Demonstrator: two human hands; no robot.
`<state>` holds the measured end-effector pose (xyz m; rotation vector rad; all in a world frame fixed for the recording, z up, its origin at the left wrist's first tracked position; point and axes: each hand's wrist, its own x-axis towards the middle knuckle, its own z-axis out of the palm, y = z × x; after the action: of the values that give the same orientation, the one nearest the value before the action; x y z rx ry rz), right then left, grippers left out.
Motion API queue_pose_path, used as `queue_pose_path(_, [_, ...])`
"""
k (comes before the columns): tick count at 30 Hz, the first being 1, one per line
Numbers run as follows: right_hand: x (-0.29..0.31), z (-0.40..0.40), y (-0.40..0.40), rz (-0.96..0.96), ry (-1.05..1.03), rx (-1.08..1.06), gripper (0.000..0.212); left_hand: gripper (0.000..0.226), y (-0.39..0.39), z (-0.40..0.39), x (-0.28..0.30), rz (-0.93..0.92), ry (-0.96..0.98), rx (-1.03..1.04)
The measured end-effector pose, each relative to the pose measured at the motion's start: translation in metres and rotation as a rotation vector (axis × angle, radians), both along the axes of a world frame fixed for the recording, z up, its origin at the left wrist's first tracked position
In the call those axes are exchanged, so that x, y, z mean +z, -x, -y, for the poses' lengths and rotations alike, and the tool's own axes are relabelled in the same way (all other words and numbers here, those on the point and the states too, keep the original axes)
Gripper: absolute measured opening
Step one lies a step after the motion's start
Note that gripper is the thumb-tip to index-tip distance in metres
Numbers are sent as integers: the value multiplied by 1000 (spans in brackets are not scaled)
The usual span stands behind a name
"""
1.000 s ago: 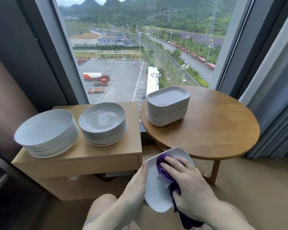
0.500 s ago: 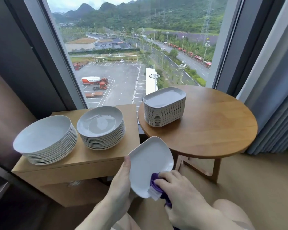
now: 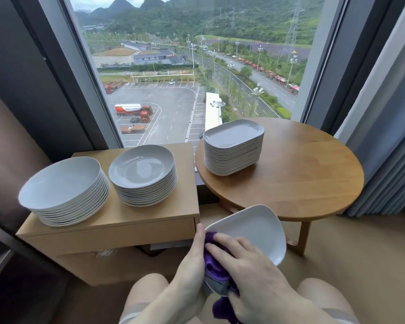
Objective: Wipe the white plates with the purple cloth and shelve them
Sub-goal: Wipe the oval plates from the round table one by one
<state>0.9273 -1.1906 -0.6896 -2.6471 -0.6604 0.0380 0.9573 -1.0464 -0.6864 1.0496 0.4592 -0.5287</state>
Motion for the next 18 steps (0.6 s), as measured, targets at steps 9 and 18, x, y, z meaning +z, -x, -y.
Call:
queue_pose_path(9, [13, 37, -26, -52, 59, -341, 81, 69, -4, -10, 7, 200, -147, -46])
queue_pose_path(18, [-5, 18, -18, -70, 221, -87, 72, 64, -12, -27, 21, 264, -236, 40])
